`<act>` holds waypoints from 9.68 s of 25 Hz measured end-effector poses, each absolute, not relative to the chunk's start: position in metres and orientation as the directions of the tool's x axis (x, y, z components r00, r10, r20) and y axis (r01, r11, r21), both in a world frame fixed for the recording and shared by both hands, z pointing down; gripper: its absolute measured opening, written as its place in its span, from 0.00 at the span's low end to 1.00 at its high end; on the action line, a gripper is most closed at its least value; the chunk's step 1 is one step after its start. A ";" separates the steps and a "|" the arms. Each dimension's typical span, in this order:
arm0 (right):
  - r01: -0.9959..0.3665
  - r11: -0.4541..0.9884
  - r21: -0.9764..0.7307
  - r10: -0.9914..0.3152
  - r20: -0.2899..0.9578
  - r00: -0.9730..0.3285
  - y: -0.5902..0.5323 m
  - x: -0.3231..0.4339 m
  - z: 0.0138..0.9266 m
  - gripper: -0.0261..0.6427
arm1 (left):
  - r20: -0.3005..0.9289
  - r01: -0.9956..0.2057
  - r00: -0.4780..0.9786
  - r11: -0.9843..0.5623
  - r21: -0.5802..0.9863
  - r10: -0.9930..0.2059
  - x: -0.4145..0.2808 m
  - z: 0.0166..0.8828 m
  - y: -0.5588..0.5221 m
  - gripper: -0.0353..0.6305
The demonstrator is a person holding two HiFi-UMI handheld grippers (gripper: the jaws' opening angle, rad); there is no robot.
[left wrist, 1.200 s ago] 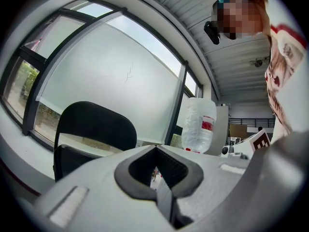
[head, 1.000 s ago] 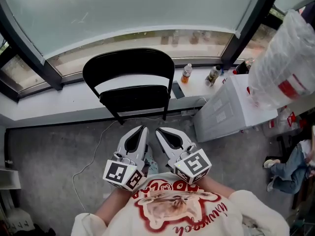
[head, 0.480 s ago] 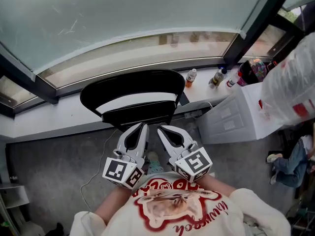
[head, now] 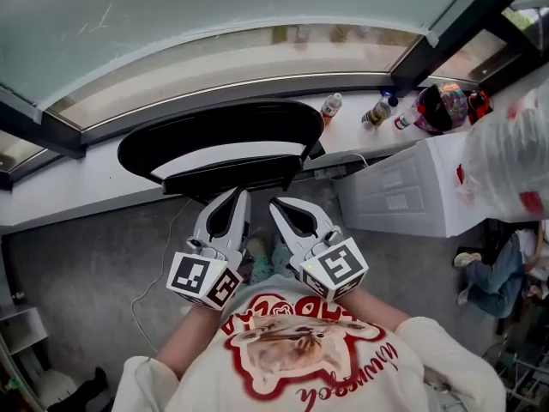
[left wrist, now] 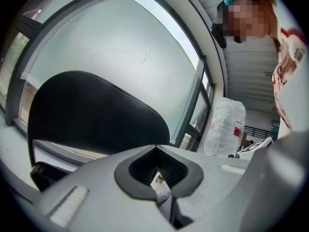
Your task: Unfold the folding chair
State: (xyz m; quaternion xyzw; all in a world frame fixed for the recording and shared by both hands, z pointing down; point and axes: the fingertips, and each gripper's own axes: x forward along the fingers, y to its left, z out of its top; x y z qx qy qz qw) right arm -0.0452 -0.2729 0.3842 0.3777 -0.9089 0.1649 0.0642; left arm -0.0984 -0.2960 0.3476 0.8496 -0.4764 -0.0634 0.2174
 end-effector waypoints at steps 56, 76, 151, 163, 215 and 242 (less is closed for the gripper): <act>-0.775 0.586 -0.235 -0.547 0.591 -0.593 -0.432 0.034 0.539 0.47 | 0.509 -0.125 -0.061 0.512 0.850 -0.859 -0.196 0.571 -0.386 0.70; -0.785 0.607 -0.123 -0.593 0.588 -0.550 -0.438 0.035 0.551 0.20 | 0.553 -0.112 -0.021 0.552 0.826 -0.833 -0.192 0.589 -0.386 0.60; -0.789 0.599 -0.136 -0.590 0.592 -0.549 -0.415 0.034 0.628 0.19 | 0.470 0.107 0.112 0.481 0.870 -0.875 -0.147 0.721 -0.136 0.39; -0.755 0.627 -0.194 -0.535 0.597 -0.598 -0.426 0.035 0.655 0.19 | 0.405 0.061 0.027 0.406 0.912 -0.914 -0.141 0.760 -0.111 0.39; -0.734 0.642 -0.219 -0.443 0.676 -0.589 -0.358 0.036 0.726 0.09 | 0.232 0.108 -0.013 0.229 0.967 -0.973 -0.123 0.855 -0.014 0.45; -0.849 0.516 -0.114 -0.594 0.667 -0.450 -0.304 0.055 0.739 0.41 | 0.388 -0.007 0.011 0.388 0.922 -0.922 -0.149 0.891 0.047 0.65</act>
